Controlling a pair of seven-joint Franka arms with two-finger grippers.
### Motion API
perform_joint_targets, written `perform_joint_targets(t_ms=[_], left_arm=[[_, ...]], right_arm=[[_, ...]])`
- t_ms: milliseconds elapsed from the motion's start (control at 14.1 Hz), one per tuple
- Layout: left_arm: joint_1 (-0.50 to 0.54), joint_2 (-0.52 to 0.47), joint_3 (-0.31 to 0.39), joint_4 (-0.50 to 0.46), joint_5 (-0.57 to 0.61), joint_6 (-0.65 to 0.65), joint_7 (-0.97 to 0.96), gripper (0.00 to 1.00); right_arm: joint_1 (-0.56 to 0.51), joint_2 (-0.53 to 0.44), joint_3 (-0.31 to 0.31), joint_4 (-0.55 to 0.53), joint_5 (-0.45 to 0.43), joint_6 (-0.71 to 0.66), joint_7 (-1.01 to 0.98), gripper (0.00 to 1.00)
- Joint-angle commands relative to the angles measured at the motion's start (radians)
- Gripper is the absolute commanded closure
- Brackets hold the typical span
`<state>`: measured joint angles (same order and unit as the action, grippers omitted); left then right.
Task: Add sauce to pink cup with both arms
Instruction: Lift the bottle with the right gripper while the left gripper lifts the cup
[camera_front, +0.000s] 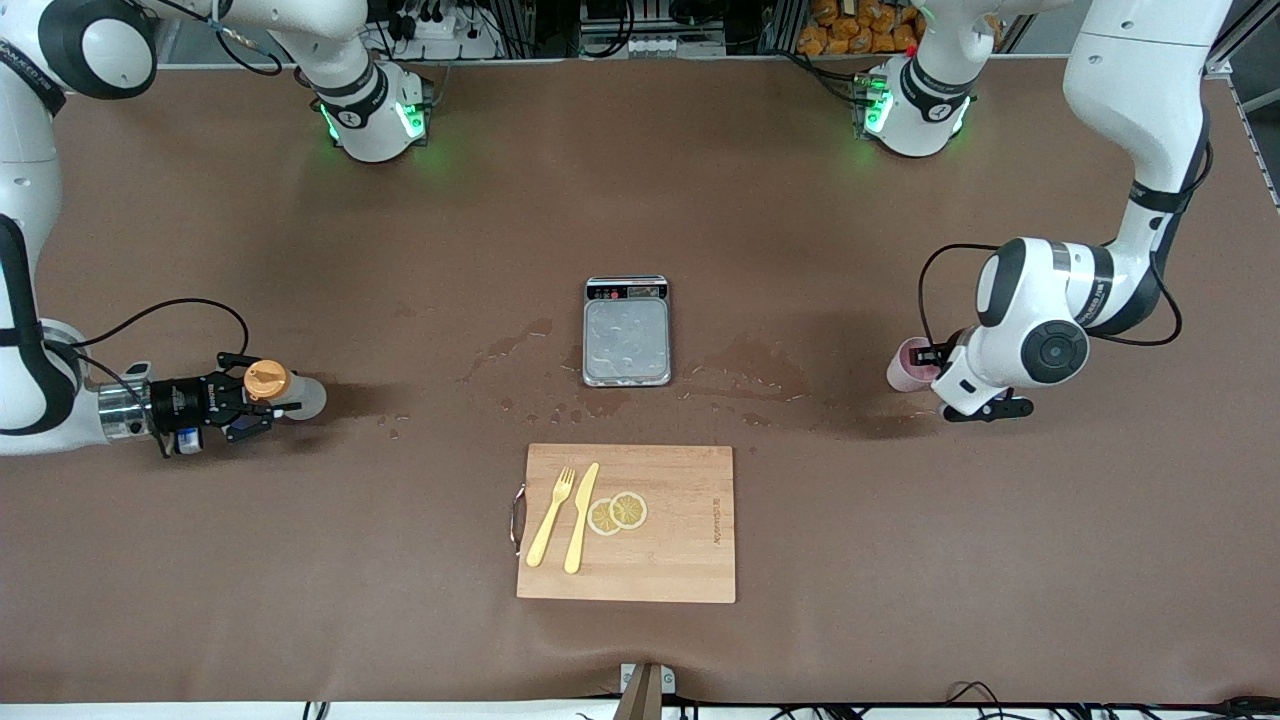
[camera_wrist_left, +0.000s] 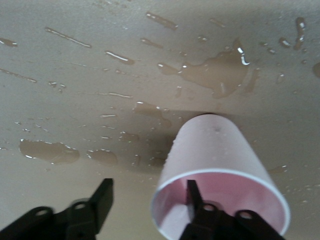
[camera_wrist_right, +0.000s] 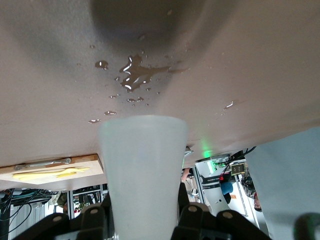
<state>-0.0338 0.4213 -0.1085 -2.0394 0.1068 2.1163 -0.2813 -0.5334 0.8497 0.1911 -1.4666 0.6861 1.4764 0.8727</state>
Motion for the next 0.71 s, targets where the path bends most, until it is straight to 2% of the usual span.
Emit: perform_joint_targets(t_ms=[0,283,636], left_arm=[[-0.029,0.013,0.000,0.021,0.030,-0.001,-0.064,1.00],[-0.024,0.002,-0.002,0.024,0.030,-0.001,-0.071,1.00],[-0.023,-0.052,-0.048,0.057,0.014,-0.028,-0.114,1.00]], right_arm=[[0.013,-0.032,0.002,-0.004,-0.011,-0.018,0.040,0.52],[0.019,-0.040,0.002,-0.004,-0.014,-0.019,0.046,0.54],[0.042,-0.078,0.002,-0.004,-0.036,-0.019,0.089,0.55]])
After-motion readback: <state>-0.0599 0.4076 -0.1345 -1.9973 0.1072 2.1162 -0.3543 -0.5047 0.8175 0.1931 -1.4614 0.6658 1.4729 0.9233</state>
